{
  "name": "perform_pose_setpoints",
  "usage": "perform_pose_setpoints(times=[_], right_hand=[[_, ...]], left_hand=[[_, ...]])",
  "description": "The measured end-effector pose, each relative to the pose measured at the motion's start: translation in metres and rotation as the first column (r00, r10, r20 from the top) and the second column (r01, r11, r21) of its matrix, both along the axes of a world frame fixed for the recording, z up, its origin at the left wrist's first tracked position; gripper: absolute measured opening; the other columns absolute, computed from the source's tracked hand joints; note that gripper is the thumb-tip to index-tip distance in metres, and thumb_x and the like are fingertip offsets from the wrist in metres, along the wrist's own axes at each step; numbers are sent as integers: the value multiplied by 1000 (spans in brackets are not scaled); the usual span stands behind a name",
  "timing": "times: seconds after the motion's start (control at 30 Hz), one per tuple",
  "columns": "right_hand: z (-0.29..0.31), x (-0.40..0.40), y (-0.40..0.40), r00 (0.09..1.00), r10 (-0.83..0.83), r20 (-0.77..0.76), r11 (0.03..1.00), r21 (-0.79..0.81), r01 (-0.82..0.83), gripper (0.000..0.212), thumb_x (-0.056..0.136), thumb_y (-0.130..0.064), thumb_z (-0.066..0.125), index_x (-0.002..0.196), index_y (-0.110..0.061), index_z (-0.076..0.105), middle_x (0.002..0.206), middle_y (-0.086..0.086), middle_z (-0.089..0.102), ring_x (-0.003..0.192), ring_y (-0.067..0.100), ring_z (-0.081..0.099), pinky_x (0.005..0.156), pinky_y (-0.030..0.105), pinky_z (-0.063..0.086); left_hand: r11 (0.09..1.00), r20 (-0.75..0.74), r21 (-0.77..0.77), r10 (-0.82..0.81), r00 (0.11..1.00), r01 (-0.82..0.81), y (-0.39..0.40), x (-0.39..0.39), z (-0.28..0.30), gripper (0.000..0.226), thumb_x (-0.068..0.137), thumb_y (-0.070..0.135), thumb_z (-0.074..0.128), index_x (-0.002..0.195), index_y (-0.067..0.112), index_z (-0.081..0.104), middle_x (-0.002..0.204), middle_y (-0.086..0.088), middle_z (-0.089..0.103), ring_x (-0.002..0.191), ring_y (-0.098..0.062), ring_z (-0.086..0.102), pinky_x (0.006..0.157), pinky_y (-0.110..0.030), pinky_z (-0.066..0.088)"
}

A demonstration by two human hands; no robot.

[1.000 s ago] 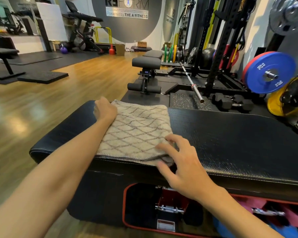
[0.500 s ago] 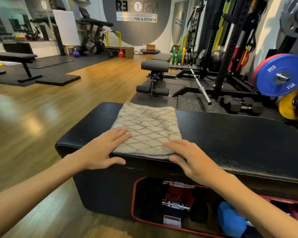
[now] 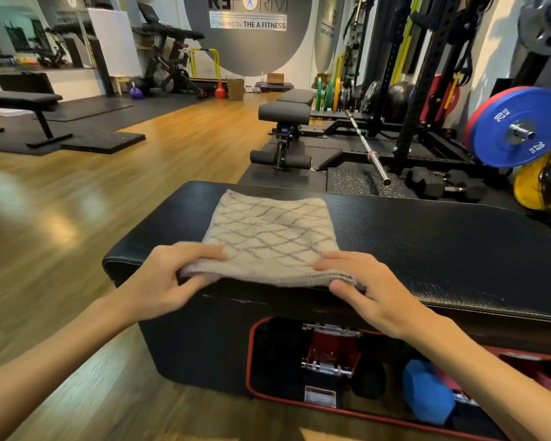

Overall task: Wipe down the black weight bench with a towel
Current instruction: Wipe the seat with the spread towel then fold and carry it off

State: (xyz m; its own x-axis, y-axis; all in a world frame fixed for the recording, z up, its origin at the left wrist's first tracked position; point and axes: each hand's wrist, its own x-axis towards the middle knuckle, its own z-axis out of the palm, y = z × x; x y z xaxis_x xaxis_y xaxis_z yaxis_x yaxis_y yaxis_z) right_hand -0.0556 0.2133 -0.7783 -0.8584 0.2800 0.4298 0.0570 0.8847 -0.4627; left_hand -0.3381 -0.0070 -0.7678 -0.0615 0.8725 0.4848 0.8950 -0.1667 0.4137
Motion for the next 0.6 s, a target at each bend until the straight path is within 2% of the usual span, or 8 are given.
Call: perform_pose_setpoints(times=[0.07, 0.13, 0.2, 0.3, 0.37, 0.43, 0.47, 0.6], right_hand=[[-4, -2, 8, 988, -12, 154, 987, 157, -13, 59, 91, -37, 65, 145, -38, 44, 153, -23, 34, 145, -4, 22, 119, 35, 21], [-7, -11, 14, 982, -37, 186, 974, 225, -6, 56, 90, -22, 64, 143, -34, 50, 152, -19, 38, 145, -1, 26, 118, 40, 25], [-2, -15, 17, 1000, -16, 11, 995, 94, 15, 31, 91, -25, 59, 116, -13, 71, 122, -4, 69, 118, 12, 60, 99, 44, 46], [15, -22, 13, 981, -126, -150, 951, -299, 77, 74, 90, -64, 49, 82, 8, 63, 73, 19, 66, 67, 32, 62, 65, 46, 47], [26, -35, 12, 959, -229, -170, 903, -405, 144, 75, 89, -64, 51, 67, 7, 52, 59, 18, 52, 52, 29, 45, 53, 39, 35], [36, -59, 18, 909, -363, -204, 828, -519, 214, 65, 91, -54, 57, 63, 4, 49, 59, 11, 41, 55, 19, 36, 54, 33, 26], [42, -72, 21, 879, -432, -199, 770, -588, 246, 63, 92, -51, 58, 67, 7, 51, 63, 10, 43, 58, 18, 39, 56, 33, 28], [50, -118, 48, 756, -654, -20, 605, -613, 507, 47, 98, -38, 51, 63, -6, 49, 66, 4, 51, 71, 23, 49, 64, 33, 32]], left_hand=[[998, -46, -62, 24, 999, -27, -1, -9, -4, 49, 83, 46, 65, 126, 24, 62, 133, 14, 58, 132, -7, 48, 113, -36, 35], [995, 40, -92, 51, 998, -47, -1, -13, -3, 37, 84, 33, 67, 120, 28, 66, 128, 13, 62, 127, -4, 52, 110, -36, 39], [996, 179, -47, 78, 981, -70, 0, -6, 7, 24, 90, 17, 65, 112, 25, 70, 109, 12, 72, 106, -4, 65, 92, -27, 52], [976, 378, 122, 123, 918, -181, 11, 9, 27, 15, 92, 11, 61, 94, 22, 71, 86, 11, 72, 79, -2, 65, 69, -12, 48], [947, 614, 138, 148, 775, -290, 37, 7, 39, 10, 94, 18, 61, 92, 22, 70, 84, 11, 73, 80, -4, 66, 73, -18, 50], [925, 817, 19, 204, 539, -378, 75, -8, 44, 11, 94, 26, 62, 89, 19, 69, 86, 4, 74, 83, -14, 67, 81, -31, 52], [905, 831, -42, 267, 489, -423, 94, -17, 46, 15, 94, 30, 61, 87, 19, 68, 91, -1, 74, 86, -18, 66, 83, -36, 51], [784, 557, -205, 586, 589, -586, 151, -36, 47, 29, 93, 37, 55, 92, 10, 64, 99, -11, 66, 97, -30, 60, 81, -36, 45]])
